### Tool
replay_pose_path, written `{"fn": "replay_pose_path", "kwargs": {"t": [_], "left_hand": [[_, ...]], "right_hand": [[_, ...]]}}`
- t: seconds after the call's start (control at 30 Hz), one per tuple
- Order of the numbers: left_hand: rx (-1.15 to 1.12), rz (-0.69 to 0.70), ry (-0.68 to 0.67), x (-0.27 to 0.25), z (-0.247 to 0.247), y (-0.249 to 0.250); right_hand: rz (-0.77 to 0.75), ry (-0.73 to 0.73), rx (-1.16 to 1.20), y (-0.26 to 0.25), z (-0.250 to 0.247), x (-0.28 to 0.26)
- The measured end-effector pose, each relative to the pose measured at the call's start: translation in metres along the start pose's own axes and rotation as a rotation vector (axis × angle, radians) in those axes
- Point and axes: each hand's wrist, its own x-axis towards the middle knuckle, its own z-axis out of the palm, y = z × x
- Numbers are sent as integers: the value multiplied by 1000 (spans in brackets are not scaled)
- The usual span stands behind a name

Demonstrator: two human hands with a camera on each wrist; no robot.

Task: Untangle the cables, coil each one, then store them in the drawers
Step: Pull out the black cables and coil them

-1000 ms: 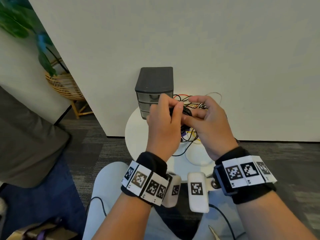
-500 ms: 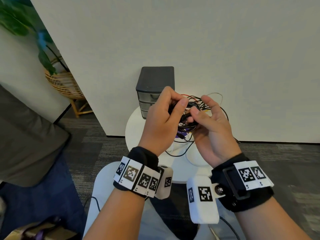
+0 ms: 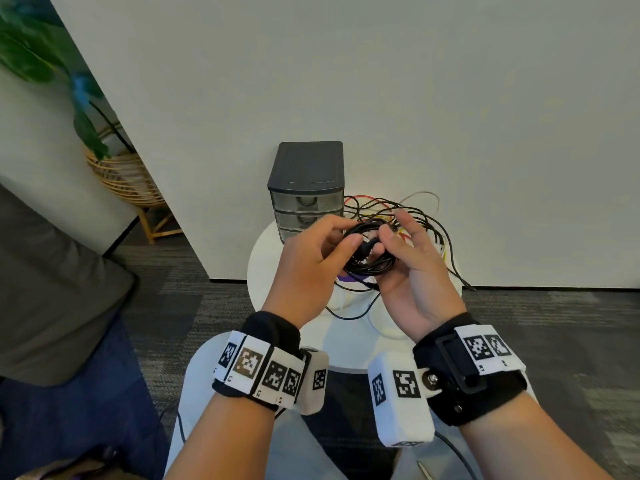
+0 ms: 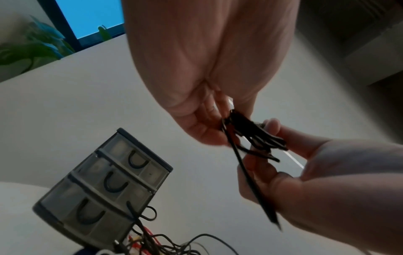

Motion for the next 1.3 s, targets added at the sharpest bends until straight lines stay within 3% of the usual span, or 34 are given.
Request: {"fn": "replay_pose_path", "kwargs": {"t": [0.2,0.3,0.4,0.47,0.57,0.7,0.87,1.03,1.3], "left_hand": [[-78,17,-18,0,-6,4],[-63,18,-12,0,-7,6],[-4,0,-5,4,-9,3],[48,-1,-2,6,-10,2],[99,21,28,5,-10,4],[161,41,57,6,-13,7],[196,54,54,7,-17,8],[-7,-120,-22,3,-22,15],[30,-140,-28,3,-23,17]], "right_hand": [[74,-93,-71,-1,-20,2],[-95,-103,-450,-11,-22,2],[-433,-114,-1065,-22,-23,2],[-522,-189,-1373,-27,-26,4],[-570,-238,-1544,-29,-25,7],[-715,-258,-1596,-29,-18,6],[-620,-384,-1902,-20,-15,12],[-458,-462,-1689,-28,-12,9],[-428,-302,-1508,-25,-10,8]]}}
